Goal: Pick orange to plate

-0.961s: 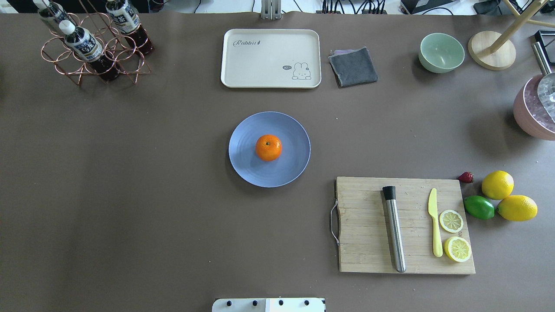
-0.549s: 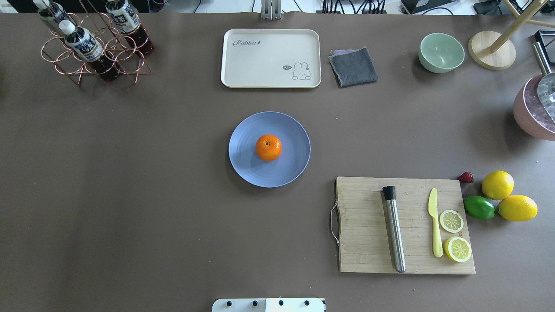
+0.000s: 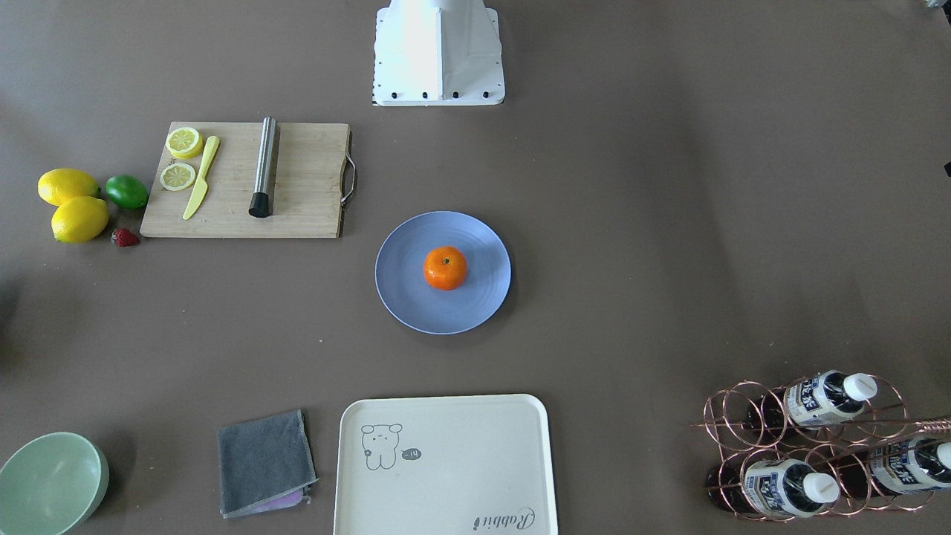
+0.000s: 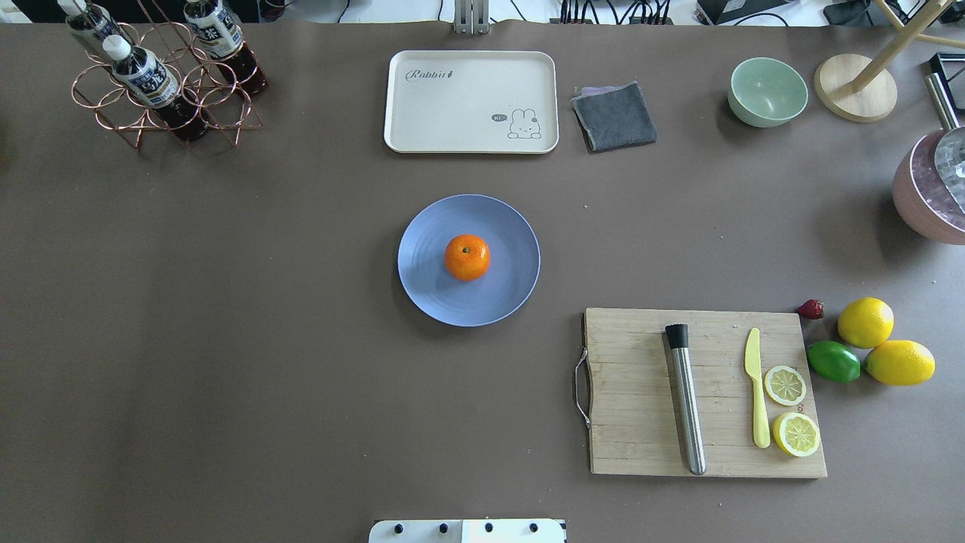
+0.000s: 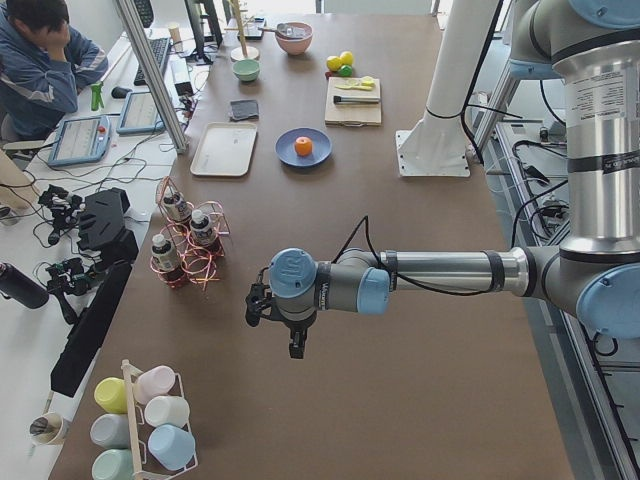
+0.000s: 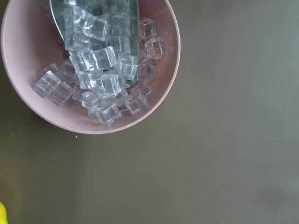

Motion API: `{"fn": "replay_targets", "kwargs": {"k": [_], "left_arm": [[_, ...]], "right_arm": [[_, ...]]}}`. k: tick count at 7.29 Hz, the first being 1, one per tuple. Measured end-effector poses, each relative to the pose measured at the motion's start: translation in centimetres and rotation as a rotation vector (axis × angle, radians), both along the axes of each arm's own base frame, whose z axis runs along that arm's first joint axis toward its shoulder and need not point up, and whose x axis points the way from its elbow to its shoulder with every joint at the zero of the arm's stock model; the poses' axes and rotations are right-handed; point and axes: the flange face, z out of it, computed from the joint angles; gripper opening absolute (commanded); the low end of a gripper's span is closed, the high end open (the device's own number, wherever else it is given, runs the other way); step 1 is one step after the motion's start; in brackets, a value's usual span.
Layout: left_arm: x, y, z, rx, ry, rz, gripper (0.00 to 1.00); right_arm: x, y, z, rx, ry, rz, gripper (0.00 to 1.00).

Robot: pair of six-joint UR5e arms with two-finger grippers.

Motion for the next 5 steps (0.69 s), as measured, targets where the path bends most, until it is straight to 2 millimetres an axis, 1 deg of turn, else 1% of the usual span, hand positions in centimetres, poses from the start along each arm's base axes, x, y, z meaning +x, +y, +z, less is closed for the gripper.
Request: {"fn": "replay_targets", "kwargs": {"k": [5], "left_arm": [[-0.07,-0.48,-0.50,0.007,-0.001,-0.003,0.99]], "right_arm": [[0.01,-0.06,0.02,0.018,0.001,0.008,1.00]]}}
